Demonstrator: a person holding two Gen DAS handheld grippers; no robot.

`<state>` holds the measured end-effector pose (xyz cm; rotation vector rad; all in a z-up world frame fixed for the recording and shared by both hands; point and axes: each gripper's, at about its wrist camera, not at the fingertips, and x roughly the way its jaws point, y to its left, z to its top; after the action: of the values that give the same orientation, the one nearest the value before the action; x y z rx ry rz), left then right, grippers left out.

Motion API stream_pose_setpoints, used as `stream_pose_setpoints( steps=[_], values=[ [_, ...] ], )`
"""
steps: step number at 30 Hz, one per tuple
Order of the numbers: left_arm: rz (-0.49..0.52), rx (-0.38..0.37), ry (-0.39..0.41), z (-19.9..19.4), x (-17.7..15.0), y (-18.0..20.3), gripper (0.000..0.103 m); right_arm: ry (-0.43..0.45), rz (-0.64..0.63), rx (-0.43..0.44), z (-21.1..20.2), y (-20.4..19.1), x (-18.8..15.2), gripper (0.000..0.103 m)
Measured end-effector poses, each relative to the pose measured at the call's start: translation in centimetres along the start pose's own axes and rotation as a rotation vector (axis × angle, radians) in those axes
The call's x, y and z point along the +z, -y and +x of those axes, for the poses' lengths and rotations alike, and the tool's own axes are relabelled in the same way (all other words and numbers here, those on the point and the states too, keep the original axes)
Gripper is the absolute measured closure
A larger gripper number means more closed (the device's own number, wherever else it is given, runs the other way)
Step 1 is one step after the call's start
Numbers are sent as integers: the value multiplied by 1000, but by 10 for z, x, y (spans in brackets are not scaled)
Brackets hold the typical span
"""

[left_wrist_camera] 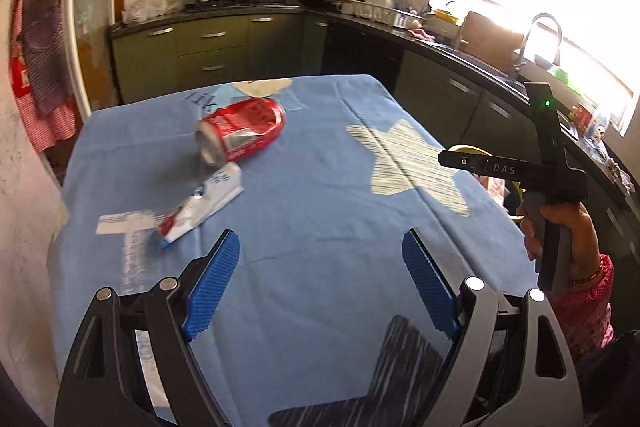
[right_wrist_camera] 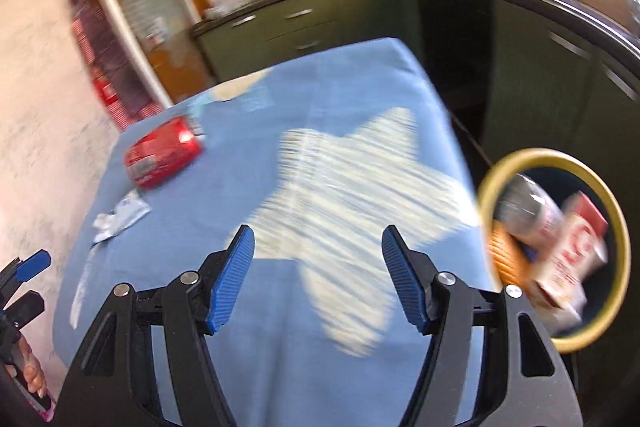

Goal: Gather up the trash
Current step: 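Reach the right tool to the white squeeze tube and grasp it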

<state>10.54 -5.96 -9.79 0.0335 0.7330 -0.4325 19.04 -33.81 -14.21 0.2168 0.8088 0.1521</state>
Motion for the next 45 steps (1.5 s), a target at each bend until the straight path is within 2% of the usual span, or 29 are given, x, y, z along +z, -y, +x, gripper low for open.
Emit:
stream_pose_setpoints(
  steps=[3, 9, 14, 22, 30, 40, 45],
  values=[
    [-23, 58, 16, -20, -11, -26, 20, -24, -76, 87, 16, -49, 8, 40],
    [-76, 124, 51, -53, -31, -68, 20, -100, -219, 240, 50, -140, 8, 40],
    [-106, 125, 54, -65, -46, -91, 20, -149, -219, 269, 71, -191, 8, 40],
    [-107, 109, 54, -66, -53, -103, 20, -204, -221, 167, 104, -239, 10, 40],
    [-114, 100, 40, -66, -61, -117, 20, -151, -210, 15, 121, -257, 9, 38],
    [-101, 89, 33, -66, -62, -113, 20, -96, -333, -165, 137, -285, -1, 36],
    [-96, 76, 23, -61, -59, -113, 20, -89, -382, -191, 127, -279, -9, 36]
  ],
)
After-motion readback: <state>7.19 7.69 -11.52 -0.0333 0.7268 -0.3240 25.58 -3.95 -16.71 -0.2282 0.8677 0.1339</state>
